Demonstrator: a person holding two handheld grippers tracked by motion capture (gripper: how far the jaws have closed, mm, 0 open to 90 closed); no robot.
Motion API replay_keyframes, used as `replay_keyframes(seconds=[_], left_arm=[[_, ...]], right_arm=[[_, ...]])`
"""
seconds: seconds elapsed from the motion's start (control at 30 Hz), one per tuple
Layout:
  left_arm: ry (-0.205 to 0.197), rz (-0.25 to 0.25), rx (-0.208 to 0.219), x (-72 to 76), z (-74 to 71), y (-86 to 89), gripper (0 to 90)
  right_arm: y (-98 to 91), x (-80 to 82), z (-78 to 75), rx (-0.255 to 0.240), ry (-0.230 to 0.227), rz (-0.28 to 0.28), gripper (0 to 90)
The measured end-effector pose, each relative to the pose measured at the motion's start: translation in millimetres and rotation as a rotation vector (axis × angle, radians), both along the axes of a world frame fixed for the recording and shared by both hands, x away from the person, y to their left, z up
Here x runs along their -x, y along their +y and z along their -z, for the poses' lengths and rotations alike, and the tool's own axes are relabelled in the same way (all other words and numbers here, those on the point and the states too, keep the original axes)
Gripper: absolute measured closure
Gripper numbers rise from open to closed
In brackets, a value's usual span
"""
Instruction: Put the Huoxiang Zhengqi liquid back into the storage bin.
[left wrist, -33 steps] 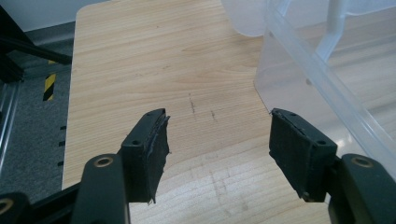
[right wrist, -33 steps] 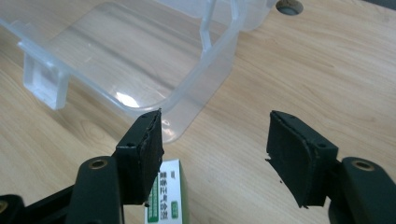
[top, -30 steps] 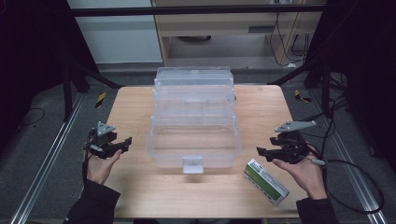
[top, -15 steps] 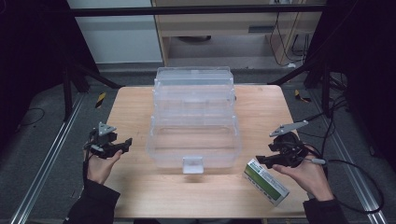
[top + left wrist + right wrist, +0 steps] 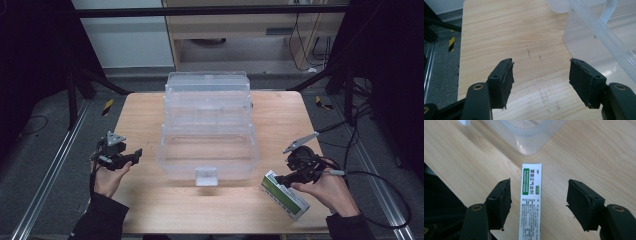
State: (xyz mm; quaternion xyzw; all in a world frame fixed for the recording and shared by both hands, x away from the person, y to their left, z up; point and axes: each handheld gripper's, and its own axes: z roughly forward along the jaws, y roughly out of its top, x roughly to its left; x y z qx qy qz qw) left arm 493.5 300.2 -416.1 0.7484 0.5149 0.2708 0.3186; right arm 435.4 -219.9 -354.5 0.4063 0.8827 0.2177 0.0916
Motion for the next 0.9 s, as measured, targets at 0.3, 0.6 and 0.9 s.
replay_keyframes(seconds=[0.3,0.6,0.9], left_arm=[[0.005,0.004,-0.005,-0.5,1.7,-1.2,34.8],[0.009,0.004,-0.009,-0.8,2.3,-1.1,34.3],[0.014,0.006,-0.015,-1.3,3.4,-1.7,33.7]], right_arm=[[2.6,0.1,8.4,0.051,0.058,-0.023,37.0],[-0.1,0.2,17.5,0.080,0.100,-0.026,38.9],[-1.6,1.6,25.7,0.096,0.136,-0.028,39.9]])
